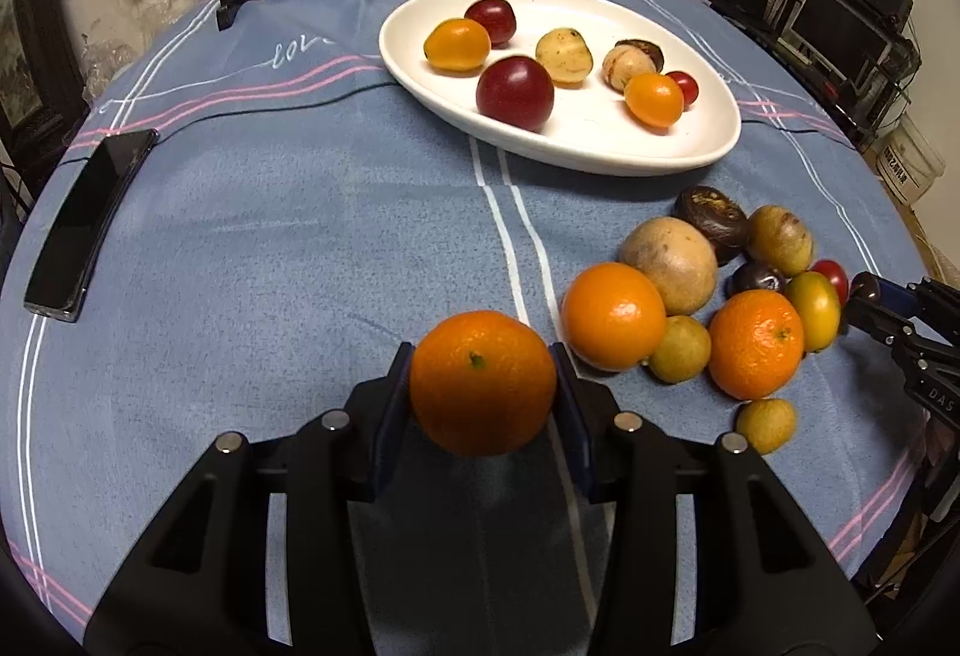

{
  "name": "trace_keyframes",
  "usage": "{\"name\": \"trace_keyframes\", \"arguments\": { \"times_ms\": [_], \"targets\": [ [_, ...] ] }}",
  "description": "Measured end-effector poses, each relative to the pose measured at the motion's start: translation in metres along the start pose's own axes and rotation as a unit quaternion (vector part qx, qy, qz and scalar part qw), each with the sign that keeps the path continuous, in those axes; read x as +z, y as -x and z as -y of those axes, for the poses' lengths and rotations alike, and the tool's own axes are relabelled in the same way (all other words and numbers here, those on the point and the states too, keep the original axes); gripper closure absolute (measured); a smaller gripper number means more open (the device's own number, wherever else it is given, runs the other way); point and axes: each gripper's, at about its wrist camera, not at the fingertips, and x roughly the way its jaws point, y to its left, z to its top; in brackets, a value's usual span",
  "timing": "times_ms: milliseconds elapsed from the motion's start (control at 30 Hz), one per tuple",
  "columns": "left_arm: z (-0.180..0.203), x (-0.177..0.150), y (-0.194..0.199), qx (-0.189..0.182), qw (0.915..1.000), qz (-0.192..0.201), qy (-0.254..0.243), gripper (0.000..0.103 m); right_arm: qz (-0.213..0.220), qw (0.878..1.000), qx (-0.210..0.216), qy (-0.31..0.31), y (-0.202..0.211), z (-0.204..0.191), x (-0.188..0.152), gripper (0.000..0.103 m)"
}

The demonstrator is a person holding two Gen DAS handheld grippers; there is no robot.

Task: Organize fruits
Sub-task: 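Grasp an orange with the left gripper while the right gripper grasps a dark red plum, then carry the orange and plum onto the plate and open both grippers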

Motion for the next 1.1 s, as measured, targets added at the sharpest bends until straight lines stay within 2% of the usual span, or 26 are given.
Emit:
{"name": "trace_keyframes", "arguments": {
  "times_ms": [400, 533, 767, 1100],
  "targets": [
    [0.0, 0.003, 0.033, 0.007, 0.9995, 0.031, -0.004, 0.059, 0.051, 0.999, 0.014, -0.002, 0.039, 0.0, 0.009, 0.07],
    [0.005, 0.013, 0.043, -0.009, 0.999, 0.043, -0.009, 0.059, 0.067, 0.997, 0.027, -0.004, 0.046, -0.003, 0.019, 0.07],
    [0.017, 0.042, 0.053, -0.014, 0.9975, 0.066, -0.023, 0.058, 0.094, 0.995, 0.042, 0.005, 0.051, -0.015, 0.05, 0.07],
    [0.024, 0.096, 0.026, -0.026, 0.9972, 0.069, -0.013, 0.058, 0.087, 0.994, 0.057, 0.031, 0.013, -0.04, 0.104, 0.07]
  ]
}}
